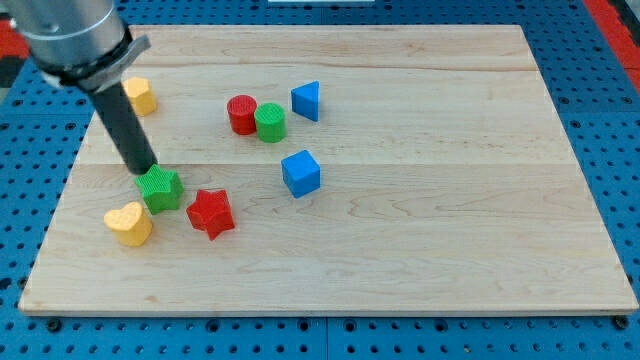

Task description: Push blue cube into the red star

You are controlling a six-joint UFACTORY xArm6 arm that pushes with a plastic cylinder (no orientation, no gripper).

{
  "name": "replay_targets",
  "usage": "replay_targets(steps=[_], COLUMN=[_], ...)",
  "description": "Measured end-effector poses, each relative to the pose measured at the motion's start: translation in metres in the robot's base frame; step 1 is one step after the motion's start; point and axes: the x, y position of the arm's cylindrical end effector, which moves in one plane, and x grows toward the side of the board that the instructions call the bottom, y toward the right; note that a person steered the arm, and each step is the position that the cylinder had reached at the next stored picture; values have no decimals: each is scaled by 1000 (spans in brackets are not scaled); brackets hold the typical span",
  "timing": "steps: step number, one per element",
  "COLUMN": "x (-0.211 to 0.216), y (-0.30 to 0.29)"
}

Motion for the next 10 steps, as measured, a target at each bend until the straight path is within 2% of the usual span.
replay_targets(steps=[1,2,4,5,7,8,10], x=[2,19,-43,6,40,49,-2], y=[58,140,301,333,169,109,283])
